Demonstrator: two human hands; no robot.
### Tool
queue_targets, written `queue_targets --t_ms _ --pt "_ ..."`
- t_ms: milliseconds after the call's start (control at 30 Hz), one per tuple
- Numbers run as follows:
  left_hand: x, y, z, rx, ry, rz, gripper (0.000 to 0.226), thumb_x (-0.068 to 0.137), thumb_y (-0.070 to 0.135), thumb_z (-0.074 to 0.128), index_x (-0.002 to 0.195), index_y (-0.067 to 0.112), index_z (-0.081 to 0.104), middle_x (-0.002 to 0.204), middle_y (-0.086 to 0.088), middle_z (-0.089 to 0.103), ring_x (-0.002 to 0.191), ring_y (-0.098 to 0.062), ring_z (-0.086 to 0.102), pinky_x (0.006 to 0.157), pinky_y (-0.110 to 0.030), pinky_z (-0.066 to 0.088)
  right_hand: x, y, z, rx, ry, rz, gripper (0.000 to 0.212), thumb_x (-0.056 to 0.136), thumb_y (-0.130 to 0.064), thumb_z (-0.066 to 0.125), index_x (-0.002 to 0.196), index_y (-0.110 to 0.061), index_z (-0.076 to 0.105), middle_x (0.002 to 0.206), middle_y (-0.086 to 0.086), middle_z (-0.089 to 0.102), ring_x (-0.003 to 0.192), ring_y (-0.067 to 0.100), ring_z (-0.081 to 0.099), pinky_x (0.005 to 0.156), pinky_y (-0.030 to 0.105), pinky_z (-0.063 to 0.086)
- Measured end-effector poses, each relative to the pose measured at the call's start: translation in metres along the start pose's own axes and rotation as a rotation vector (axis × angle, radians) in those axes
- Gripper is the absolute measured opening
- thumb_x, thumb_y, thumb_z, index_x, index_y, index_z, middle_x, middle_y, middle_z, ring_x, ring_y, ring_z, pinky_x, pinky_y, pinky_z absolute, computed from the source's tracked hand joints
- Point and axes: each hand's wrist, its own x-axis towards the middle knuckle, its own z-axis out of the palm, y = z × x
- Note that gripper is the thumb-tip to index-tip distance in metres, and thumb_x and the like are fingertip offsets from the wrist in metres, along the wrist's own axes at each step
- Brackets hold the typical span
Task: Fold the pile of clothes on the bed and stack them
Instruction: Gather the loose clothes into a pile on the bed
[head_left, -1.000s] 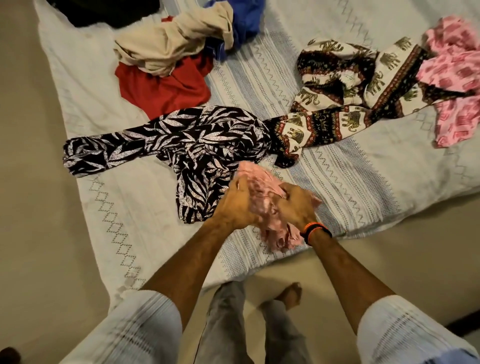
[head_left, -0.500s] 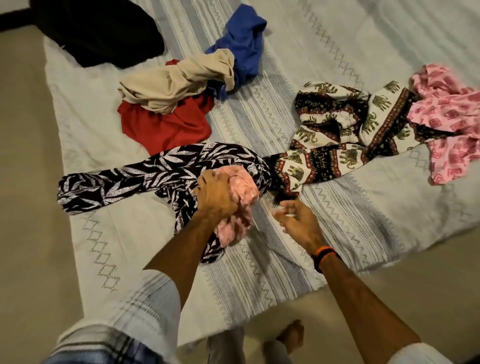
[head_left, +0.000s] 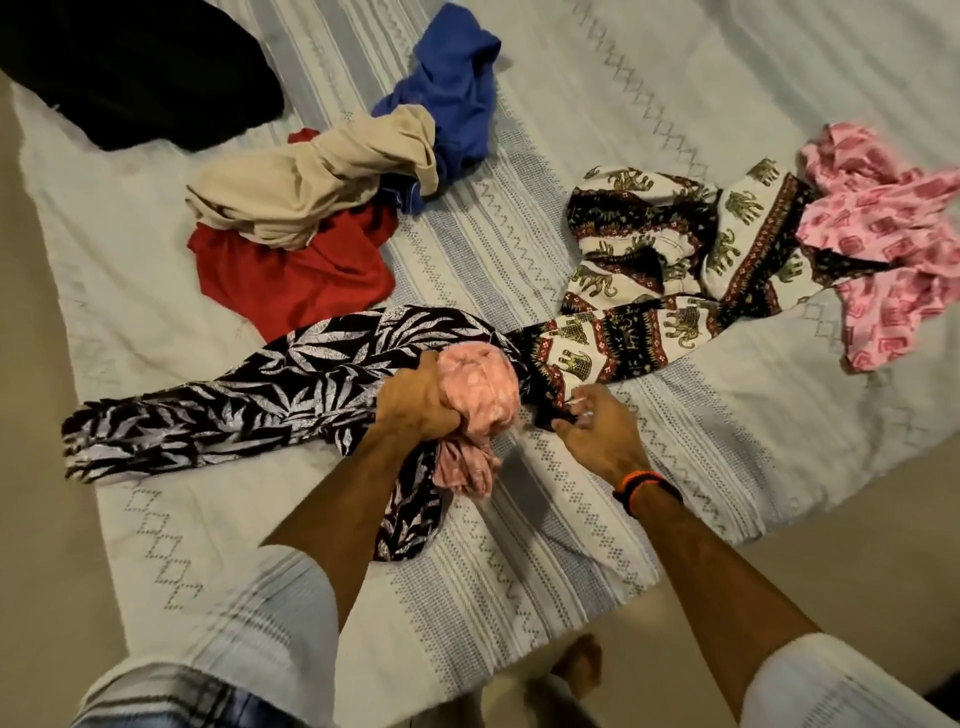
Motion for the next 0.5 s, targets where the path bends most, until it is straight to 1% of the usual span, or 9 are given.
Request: queue_targets --t_ms 100,200,267,300,333,367,400,433,500 --pt "-0.003 0.023 -0.018 -0.137 0.049 0.028 0.076 0.076 0.03 0.073 0.138 0.013 0.031 0.096 -0.007 0.057 0.088 -0.028 0.058 0.075 -0.035 0.047 0.011 -0.008 -0.012 -0.121 0.013 -0.075 0.062 0.08 -0.02 0.077 0.134 -0.015 0.047 0.124 0.006 0.057 0.111 0.026 0.057 0.098 0.045 0.051" --pt "-0.002 0.051 -0.034 -0.315 0.129 0.054 0.073 0.074 0.031 0.075 0.135 0.012 0.038 0.11 -0.015 0.063 0.104 -0.038 0.061 0.084 -0.036 0.047 0.029 -0.009 -0.028 -0.275 0.035 -0.152 0.067 0.075 -0.025 0.077 0.132 -0.01 0.046 0.127 0.012 0.052 0.114 0.032 0.053 0.095 0.045 0.05" --pt "-0.003 0.072 -0.041 -0.444 0.145 0.034 0.073 0.074 0.031 0.079 0.133 0.01 0.043 0.114 -0.011 0.062 0.107 -0.031 0.059 0.079 -0.029 0.044 0.046 -0.005 -0.039 -0.426 0.029 -0.182 0.077 0.074 -0.034 0.079 0.136 -0.008 0.042 0.13 0.014 0.048 0.117 0.035 0.05 0.096 0.047 0.049" --pt "-0.002 0.081 -0.042 -0.492 0.141 0.016 0.069 0.074 0.031 0.081 0.129 0.009 0.048 0.108 -0.005 0.062 0.103 -0.025 0.059 0.075 -0.024 0.043 0.055 -0.002 -0.046 -0.522 0.023 -0.193 0.082 0.075 -0.038 0.079 0.141 -0.009 0.038 0.135 0.015 0.045 0.121 0.037 0.047 0.1 0.049 0.047" --pt "0.0 0.088 -0.043 -0.534 0.14 0.005 0.059 0.073 0.03 0.082 0.121 0.009 0.055 0.098 0.002 0.061 0.094 -0.019 0.06 0.068 -0.019 0.044 0.065 0.002 -0.051 -0.611 0.019 -0.2 0.085 0.079 -0.04 0.076 0.146 -0.011 0.033 0.141 0.016 0.039 0.127 0.039 0.043 0.103 0.053 0.043" --pt "0.004 0.092 -0.041 -0.568 0.136 -0.016 0.043 0.073 0.028 0.083 0.106 0.012 0.061 0.086 0.007 0.059 0.082 -0.013 0.06 0.058 -0.013 0.042 0.074 0.005 -0.056 -0.678 0.014 -0.205 0.086 0.084 -0.041 0.071 0.151 -0.014 0.025 0.15 0.018 0.03 0.134 0.042 0.036 0.108 0.057 0.038" --pt "0.006 0.097 -0.039 -0.605 0.137 -0.039 0.03 0.073 0.026 0.083 0.092 0.016 0.062 0.076 0.01 0.057 0.071 -0.007 0.057 0.048 -0.009 0.039 0.086 0.009 -0.062 -0.72 -0.007 -0.192 0.088 0.088 -0.04 0.067 0.155 -0.018 0.015 0.158 0.018 0.016 0.141 0.045 0.025 0.111 0.062 0.031" --pt "0.009 0.1 -0.037 -0.632 0.141 -0.058 0.025 0.073 0.023 0.083 0.083 0.019 0.061 0.07 0.01 0.055 0.064 -0.004 0.053 0.042 -0.008 0.036 0.096 0.011 -0.067 -0.747 -0.037 -0.165 0.092 0.09 -0.039 0.066 0.157 -0.023 0.005 0.162 0.018 0.001 0.146 0.047 0.012 0.112 0.066 0.023" --pt "0.016 0.107 -0.029 -0.649 0.155 -0.09 0.023 0.071 0.024 0.083 0.079 0.02 0.062 0.068 0.009 0.057 0.062 -0.006 0.054 0.043 -0.014 0.038 0.12 0.017 -0.074 -0.806 -0.082 -0.13 0.107 0.085 -0.031 0.073 0.156 -0.032 -0.008 0.16 0.019 -0.02 0.146 0.051 -0.004 0.11 0.073 0.017"
